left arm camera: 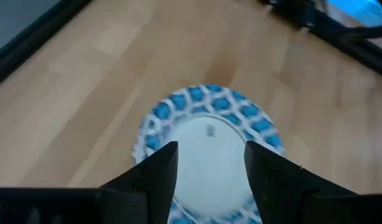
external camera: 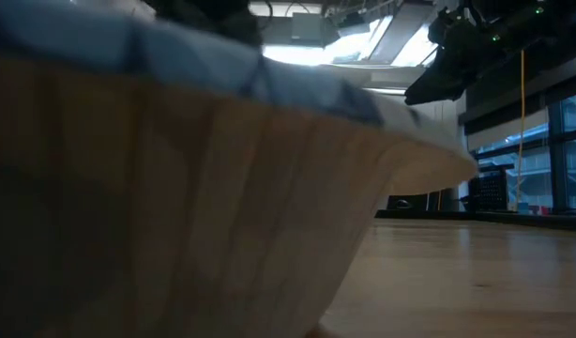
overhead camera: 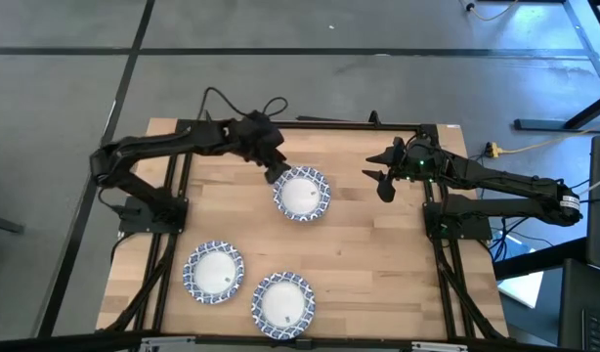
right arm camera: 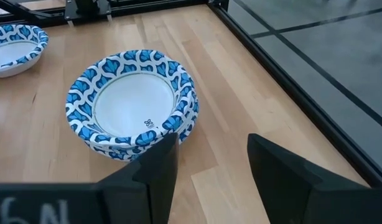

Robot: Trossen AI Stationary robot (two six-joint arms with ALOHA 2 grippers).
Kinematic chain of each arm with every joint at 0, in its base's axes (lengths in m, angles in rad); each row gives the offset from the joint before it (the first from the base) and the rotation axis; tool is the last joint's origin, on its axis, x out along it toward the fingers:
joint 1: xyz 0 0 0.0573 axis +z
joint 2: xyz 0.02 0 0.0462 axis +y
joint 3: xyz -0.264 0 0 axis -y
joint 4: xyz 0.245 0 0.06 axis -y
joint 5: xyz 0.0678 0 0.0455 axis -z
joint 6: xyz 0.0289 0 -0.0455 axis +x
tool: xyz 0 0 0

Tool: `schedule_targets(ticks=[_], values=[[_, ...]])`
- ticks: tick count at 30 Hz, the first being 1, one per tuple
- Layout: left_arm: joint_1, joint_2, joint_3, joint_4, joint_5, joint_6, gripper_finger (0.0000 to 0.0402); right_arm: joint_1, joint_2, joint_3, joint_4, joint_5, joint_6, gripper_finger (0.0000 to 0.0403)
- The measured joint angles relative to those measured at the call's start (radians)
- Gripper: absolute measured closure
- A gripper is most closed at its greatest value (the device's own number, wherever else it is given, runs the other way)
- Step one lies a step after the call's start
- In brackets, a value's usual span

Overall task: Nest bowls inside each other
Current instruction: Stack the blue patterned bowl on the stacked blue patterned bowls

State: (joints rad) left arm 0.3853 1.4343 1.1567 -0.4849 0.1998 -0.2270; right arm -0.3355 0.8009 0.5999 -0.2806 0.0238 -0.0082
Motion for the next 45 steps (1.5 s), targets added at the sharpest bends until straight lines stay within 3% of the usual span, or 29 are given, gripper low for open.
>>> schedule_targets(ticks=[7,12,21,27,35,45], values=[[-0.098,-0.102,0.0,-0.334,-0.031,-0.024,0.0224,0.0,0.0,0.0,-0.001,-0.002,0.003,0.021],[-0.27,-0.108,-0.023,-0.507,-0.082,-0.025,0.0224,0.0,0.0,0.0,-0.001,-0.019,0.003,0.021],[-0.58,-0.107,-0.109,-0.503,-0.156,-0.112,0.0224,0.0,0.0,0.0,-0.001,-0.027,0.005,0.021],[-0.704,-0.107,-0.196,-0.497,-0.183,-0.212,0.0224,0.0,0.0,0.0,-0.001,-0.027,0.005,0.021],[-0.756,-0.098,-0.336,-0.415,-0.176,-0.268,0.0224,0.0,0.0,0.0,0.0,-0.028,0.008,0.021],[-0.755,-0.098,-0.409,-0.364,-0.155,-0.238,0.0224,0.0,0.0,0.0,0.0,-0.095,0.029,0.021]])
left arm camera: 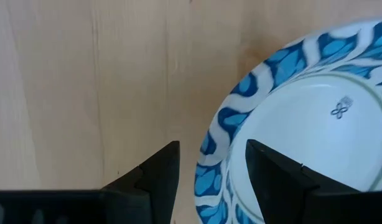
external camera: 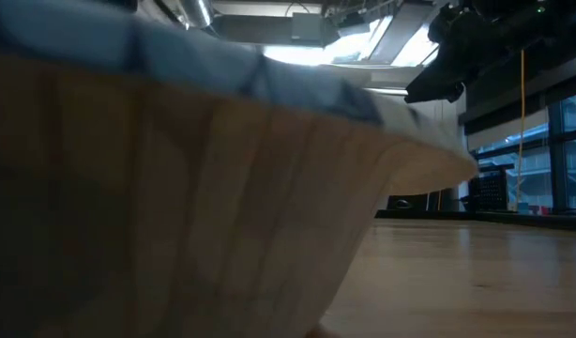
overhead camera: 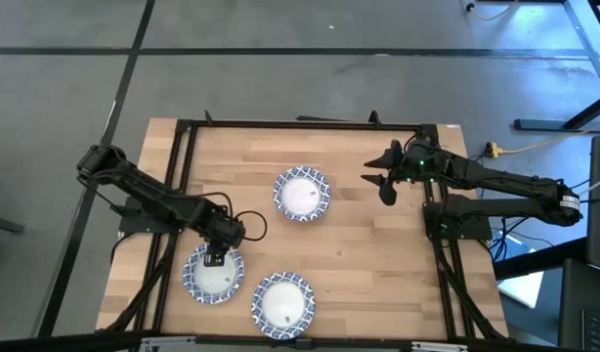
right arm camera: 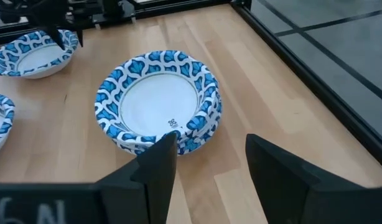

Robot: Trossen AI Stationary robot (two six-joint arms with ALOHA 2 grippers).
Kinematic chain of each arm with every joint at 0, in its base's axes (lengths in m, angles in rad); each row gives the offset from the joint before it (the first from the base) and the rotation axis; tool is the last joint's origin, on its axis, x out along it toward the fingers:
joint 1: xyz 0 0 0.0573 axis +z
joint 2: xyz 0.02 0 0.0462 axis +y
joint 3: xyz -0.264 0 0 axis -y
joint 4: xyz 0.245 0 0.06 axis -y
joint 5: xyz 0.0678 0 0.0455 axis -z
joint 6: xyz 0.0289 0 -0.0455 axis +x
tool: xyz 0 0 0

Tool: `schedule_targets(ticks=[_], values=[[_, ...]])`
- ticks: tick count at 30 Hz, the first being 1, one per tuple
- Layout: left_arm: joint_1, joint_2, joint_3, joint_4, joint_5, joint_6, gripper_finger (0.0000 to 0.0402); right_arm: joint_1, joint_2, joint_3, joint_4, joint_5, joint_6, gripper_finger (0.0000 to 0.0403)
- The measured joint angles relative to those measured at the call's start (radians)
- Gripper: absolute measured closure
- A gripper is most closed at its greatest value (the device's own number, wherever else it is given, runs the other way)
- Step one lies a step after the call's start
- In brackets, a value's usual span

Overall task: Nest bowls inside each other
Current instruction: Stack the blue patterned bowl on the stacked blue patterned bowls

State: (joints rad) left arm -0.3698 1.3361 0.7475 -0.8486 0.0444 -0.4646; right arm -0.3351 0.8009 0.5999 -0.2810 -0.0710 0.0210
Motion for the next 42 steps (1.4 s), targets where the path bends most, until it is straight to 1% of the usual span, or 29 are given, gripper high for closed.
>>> schedule_targets(ticks=[6,9,17,20,23,27,34,39,42], values=[[0.0,0.003,-0.017,0.019,0.001,-0.002,0.0224,0.0,0.0,0.0,0.0,-0.002,-0.003,0.021],[0.0,0.019,-0.017,0.041,0.022,-0.002,0.0224,0.0,0.0,0.0,0.0,-0.002,-0.003,0.021],[0.001,0.118,-0.018,0.05,0.084,-0.024,0.0226,0.0,0.0,0.0,0.0,-0.002,-0.005,0.021],[0.001,0.142,-0.018,0.053,0.099,-0.026,0.0234,0.0,0.0,0.0,0.001,-0.002,-0.006,0.021],[0.001,0.146,-0.018,0.054,0.1,-0.027,0.0256,0.0,0.0,0.0,0.0,-0.002,-0.006,0.021],[0.001,0.144,-0.018,0.056,0.12,-0.031,0.0302,0.0,0.0,0.0,0.0,-0.002,-0.006,0.021],[0.036,0.143,-0.017,0.06,0.232,-0.032,0.039,0.0,0.0,0.0,0.0,-0.002,-0.007,0.021],[0.094,0.138,-0.017,0.069,0.243,-0.043,0.0398,0.0,0.0,0.0,0.0,-0.002,-0.007,0.021],[0.144,0.122,-0.017,0.106,0.258,-0.046,0.0399,0.0,0.0,0.0,0.0,-0.002,-0.006,0.021]])
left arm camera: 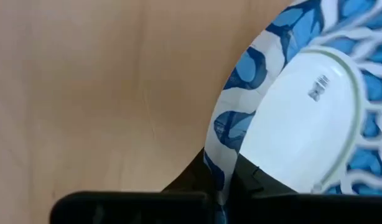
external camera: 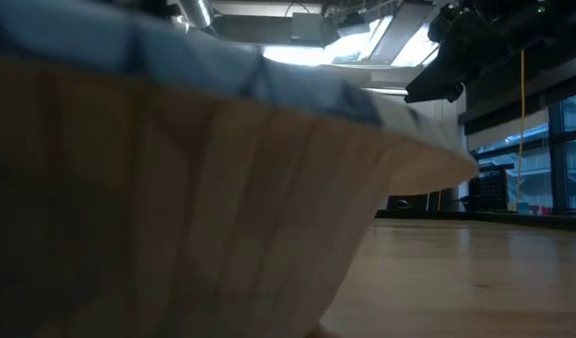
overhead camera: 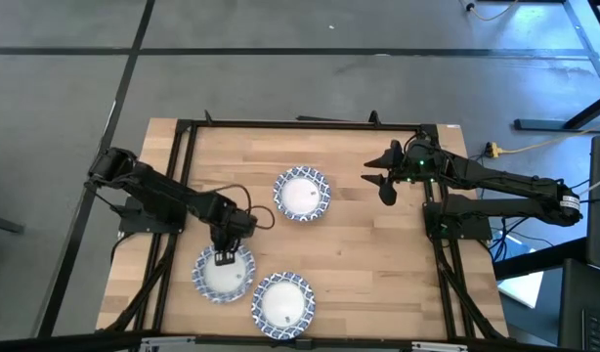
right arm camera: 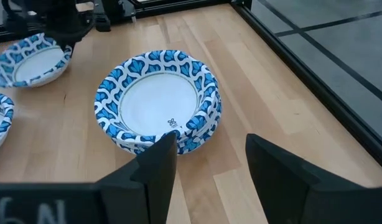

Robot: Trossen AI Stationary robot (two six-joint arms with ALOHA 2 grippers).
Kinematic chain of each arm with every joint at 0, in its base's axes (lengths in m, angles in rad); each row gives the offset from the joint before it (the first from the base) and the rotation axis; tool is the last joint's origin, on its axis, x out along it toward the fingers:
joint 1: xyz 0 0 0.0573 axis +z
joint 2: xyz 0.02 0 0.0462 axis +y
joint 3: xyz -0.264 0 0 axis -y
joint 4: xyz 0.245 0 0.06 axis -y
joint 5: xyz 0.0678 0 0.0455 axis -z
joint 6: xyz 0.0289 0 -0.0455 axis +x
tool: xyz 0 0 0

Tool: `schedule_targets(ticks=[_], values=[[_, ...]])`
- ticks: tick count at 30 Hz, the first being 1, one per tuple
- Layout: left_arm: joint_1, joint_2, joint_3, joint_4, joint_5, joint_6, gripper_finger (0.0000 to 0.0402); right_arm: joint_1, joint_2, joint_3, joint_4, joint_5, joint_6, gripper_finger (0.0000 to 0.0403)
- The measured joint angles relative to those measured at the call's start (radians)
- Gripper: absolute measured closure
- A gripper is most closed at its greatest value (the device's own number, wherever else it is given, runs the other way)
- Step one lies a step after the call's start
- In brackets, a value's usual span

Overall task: Nest bowls inside each other
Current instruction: Stack the blue patterned bowl on the stacked blue patterned bowls

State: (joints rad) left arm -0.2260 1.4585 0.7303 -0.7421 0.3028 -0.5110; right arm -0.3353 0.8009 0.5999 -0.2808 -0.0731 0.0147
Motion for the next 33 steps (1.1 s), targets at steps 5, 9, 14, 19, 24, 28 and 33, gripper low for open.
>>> schedule_targets(ticks=[5,9,14,19,24,28,33], values=[[0.107,-0.037,0.022,0.021,0.029,-0.007,0.04,0.0,0.0,0.0,0.0,0.0,-0.001,0.021],[0.198,-0.058,0.076,0.024,0.057,-0.008,0.0401,0.0,0.0,0.0,0.0,0.0,-0.015,0.021],[0.302,-0.073,0.166,0.007,0.071,-0.005,0.0401,0.0,0.0,0.0,0.0,0.0,-0.023,0.021],[0.401,-0.071,0.275,-0.001,0.063,-0.014,0.0401,0.0,0.0,0.0,-0.001,0.0,-0.034,0.021],[0.49,-0.064,0.379,0.001,-0.006,-0.085,0.0401,0.0,0.0,0.0,-0.001,0.0,-0.05,0.021],[0.558,-0.055,0.443,0.004,-0.067,-0.09,0.0401,0.0,0.0,0.0,-0.001,0.0,-0.064,0.021],[0.61,0.016,0.52,0.014,-0.077,-0.087,0.0401,0.0,0.0,0.0,-0.001,0.0,-0.075,0.021]])
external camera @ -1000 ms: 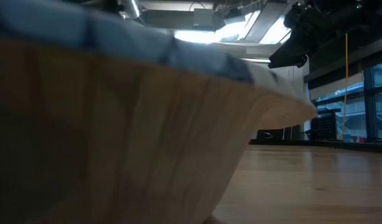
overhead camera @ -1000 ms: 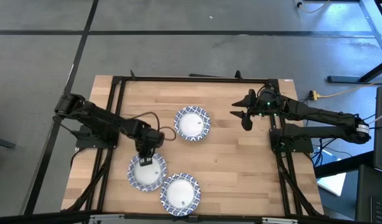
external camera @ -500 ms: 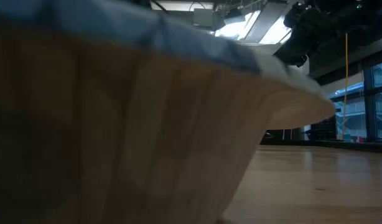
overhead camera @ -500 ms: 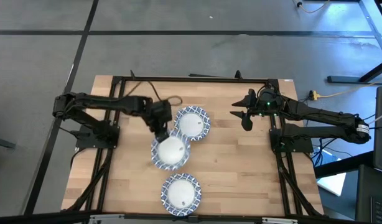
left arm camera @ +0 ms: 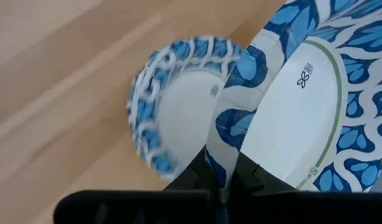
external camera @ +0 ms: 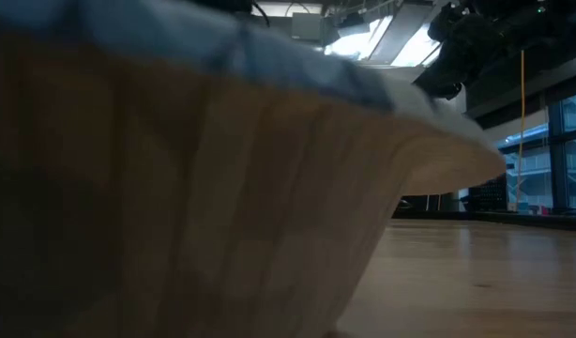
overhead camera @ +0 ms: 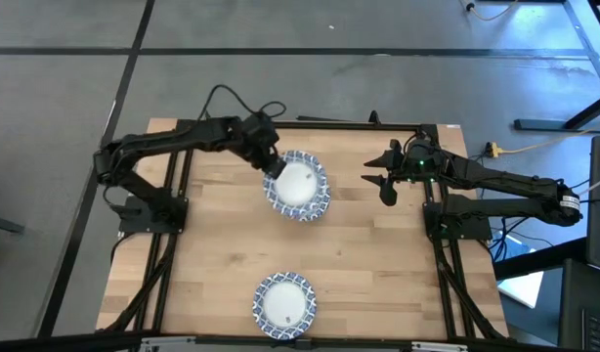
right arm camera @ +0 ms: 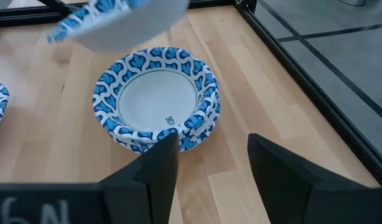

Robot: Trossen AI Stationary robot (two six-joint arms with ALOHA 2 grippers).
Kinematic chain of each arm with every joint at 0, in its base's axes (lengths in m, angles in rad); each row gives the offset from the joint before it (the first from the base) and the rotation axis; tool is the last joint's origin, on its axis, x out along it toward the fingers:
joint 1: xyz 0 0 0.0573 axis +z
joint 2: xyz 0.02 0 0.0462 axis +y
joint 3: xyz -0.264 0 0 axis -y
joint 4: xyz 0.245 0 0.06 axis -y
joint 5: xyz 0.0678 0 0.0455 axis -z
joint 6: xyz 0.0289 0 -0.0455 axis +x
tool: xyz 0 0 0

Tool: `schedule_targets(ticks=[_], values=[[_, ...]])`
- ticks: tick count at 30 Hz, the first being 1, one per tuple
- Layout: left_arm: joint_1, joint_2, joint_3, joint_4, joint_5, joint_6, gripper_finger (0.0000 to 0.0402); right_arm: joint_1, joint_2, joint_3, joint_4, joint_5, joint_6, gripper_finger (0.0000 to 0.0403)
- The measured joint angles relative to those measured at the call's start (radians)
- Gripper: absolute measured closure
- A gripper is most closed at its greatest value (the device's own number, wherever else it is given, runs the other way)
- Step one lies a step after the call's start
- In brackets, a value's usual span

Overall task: Nest bowls inside each other
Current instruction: Stack the blue patterned bowl on the stacked blue patterned bowls

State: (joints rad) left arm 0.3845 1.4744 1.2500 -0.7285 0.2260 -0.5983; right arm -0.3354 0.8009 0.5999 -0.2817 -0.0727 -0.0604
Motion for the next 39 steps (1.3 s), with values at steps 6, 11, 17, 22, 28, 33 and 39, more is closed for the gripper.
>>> schedule_targets(ticks=[6,11,17,22,28,33,39], values=[[0.011,0.144,0.079,0.012,0.008,0.023,0.0401,0.0,0.0,0.0,0.0,0.0,0.003,0.021],[0.01,0.254,0.124,0.01,0.047,0.052,0.0401,0.0,0.0,0.0,-0.002,-0.003,0.011,0.021],[0.013,0.328,0.128,0.004,0.041,0.073,0.0401,0.0,0.0,0.0,-0.009,-0.008,0.029,0.021],[0.02,0.357,0.128,0.001,0.027,0.084,0.0401,0.0,0.0,0.0,-0.032,-0.009,0.029,0.021],[0.019,0.36,0.128,0.002,0.027,0.085,0.0386,0.0,0.0,0.0,-0.042,-0.009,0.028,0.021],[0.02,0.36,0.128,-0.003,0.027,0.105,0.0362,0.0,0.0,0.0,-0.042,-0.009,0.025,0.021],[0.021,0.36,0.128,-0.003,0.026,0.138,0.0305,0.0,0.0,0.0,-0.042,-0.009,0.022,0.021]])
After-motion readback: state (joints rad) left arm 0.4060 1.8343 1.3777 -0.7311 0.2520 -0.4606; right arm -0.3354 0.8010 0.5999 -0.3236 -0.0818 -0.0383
